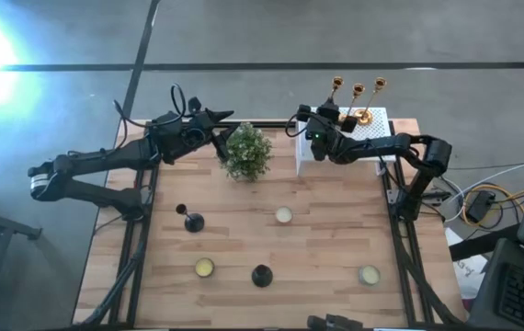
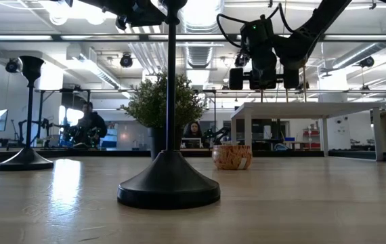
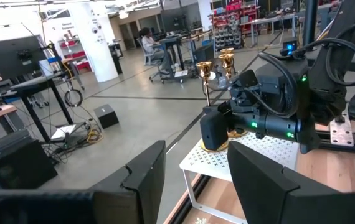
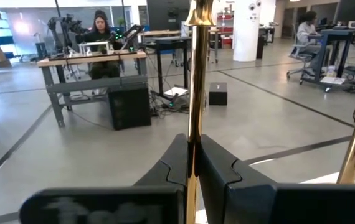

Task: Pick & Place candle stick holders
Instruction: Put the gold candle holder on the shelf, then put the blue scented candle on the shelf

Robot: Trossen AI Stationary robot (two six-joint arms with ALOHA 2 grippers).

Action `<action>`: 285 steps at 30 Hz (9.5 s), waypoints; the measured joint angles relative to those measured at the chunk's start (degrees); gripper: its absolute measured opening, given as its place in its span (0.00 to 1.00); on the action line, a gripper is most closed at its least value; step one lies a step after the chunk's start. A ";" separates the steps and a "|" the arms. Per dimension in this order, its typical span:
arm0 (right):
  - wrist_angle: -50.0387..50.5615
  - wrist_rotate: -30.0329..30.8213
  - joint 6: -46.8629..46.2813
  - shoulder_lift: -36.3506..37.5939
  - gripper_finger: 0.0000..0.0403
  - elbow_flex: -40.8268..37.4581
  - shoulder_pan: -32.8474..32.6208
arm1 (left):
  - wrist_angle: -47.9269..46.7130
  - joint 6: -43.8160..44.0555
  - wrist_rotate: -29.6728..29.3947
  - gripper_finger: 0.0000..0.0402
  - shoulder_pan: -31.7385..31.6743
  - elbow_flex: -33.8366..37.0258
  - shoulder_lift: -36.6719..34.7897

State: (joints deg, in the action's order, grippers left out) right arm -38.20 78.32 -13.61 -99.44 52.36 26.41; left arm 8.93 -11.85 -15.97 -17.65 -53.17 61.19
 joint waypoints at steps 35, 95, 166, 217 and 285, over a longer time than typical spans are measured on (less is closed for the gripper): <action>0.34 -0.65 0.74 -0.13 0.23 -0.41 0.45 | -2.23 0.08 0.02 0.44 0.00 0.00 -0.02; 0.53 7.47 18.38 22.38 0.58 -11.99 -26.77 | -5.36 -1.21 0.01 0.45 0.02 -0.04 -2.67; 107.59 -87.50 -12.87 27.74 0.55 31.19 -49.23 | -9.05 -1.23 0.01 0.45 0.08 -0.04 -3.51; 113.03 -76.83 -62.49 26.84 0.78 8.81 -76.06 | -9.04 -1.24 0.02 0.44 0.03 0.02 -3.50; 79.67 -77.02 -73.44 8.52 0.81 -6.40 -82.95 | -9.08 -1.25 0.01 0.44 0.04 0.00 -3.50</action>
State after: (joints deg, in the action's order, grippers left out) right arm 41.47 1.30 -87.05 -90.91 45.95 -56.53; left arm -0.15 -13.10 -15.95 -17.61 -53.17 57.69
